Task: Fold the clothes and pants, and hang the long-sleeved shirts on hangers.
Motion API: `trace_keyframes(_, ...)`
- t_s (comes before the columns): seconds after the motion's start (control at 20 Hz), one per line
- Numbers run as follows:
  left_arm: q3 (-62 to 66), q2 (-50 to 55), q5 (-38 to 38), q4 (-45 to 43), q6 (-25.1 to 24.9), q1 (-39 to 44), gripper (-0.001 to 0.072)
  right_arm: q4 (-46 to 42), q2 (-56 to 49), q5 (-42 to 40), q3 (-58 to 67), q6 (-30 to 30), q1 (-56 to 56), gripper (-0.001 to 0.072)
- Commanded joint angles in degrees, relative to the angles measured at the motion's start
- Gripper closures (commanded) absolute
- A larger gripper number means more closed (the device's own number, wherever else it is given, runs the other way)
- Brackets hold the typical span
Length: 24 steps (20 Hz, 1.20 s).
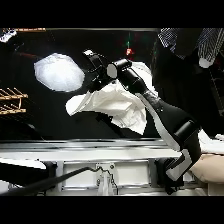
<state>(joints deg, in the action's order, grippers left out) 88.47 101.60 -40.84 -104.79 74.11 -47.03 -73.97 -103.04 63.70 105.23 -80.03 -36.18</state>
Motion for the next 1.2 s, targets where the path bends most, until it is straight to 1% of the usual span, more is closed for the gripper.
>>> trace_keyframes(0.0, 0.13, 0.09, 0.13, -0.63, -0.02, 0.04, 0.0690, 0.28, -0.04, 0.11, 0.04, -0.02, -0.07, 0.0692)
trace_keyframes(0.3, 0.13, -0.15, -0.17, -1.29, 0.00, 1.44, 0.0691, 0.28, -0.04, 0.28, 0.04, 0.00, -0.07, 0.0692)
trace_keyframes(0.5, 0.11, -0.28, -2.47, -1.25, 0.11, 1.44, 0.0691, 0.20, -0.07, 0.20, 0.04, 0.00, -0.04, 0.0692)
trace_keyframes(0.75, 0.13, -1.25, -2.49, -1.22, 5.22, 1.44, 0.0691, 0.20, -0.07, 0.13, 0.04, 0.00, -0.04, 0.0692)
trace_keyframes(1.15, 0.11, -1.73, -4.35, -0.55, 5.46, 1.20, 0.0694, 0.20, -0.07, 0.31, 0.04, 0.02, -0.04, 0.0692)
